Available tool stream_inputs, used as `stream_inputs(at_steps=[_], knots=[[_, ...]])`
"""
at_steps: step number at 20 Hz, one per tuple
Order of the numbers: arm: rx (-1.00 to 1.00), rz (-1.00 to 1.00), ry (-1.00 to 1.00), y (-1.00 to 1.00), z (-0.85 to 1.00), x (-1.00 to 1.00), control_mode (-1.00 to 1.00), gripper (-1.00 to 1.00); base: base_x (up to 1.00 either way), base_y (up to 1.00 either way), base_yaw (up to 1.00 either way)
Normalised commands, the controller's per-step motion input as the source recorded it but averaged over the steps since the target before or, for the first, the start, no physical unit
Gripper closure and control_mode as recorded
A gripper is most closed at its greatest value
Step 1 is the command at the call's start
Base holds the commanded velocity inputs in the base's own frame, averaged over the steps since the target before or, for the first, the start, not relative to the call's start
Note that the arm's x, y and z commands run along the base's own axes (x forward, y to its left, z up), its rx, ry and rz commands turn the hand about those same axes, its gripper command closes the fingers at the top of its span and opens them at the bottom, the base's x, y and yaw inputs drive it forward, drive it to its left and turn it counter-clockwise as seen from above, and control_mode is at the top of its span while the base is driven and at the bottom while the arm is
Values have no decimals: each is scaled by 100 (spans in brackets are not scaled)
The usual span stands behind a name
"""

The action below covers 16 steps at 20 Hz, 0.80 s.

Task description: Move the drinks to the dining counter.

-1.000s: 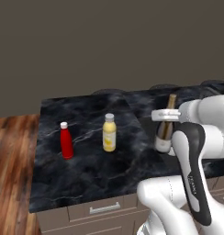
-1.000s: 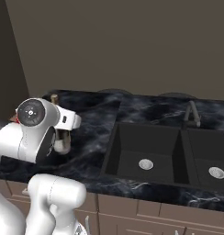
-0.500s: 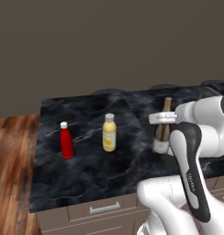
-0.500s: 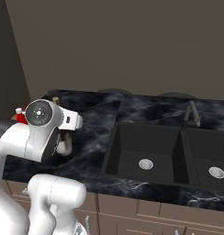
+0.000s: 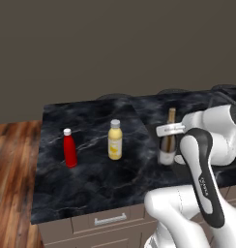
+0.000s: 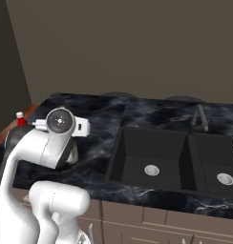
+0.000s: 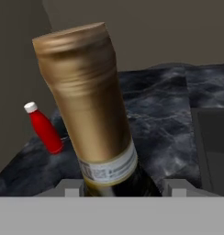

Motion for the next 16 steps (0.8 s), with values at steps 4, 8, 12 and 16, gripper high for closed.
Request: stream_inputs(at_steps=[4,8,12,16], knots=[[0,9,0,1,-30,18,-100,100,0,0,0],[0,8,0,0,-29,18,-100,100,0,0,0],[0,5,0,0,-25,16,-100,100,0,0,0],[0,3,0,0,-22,16,-100,100,0,0,0]])
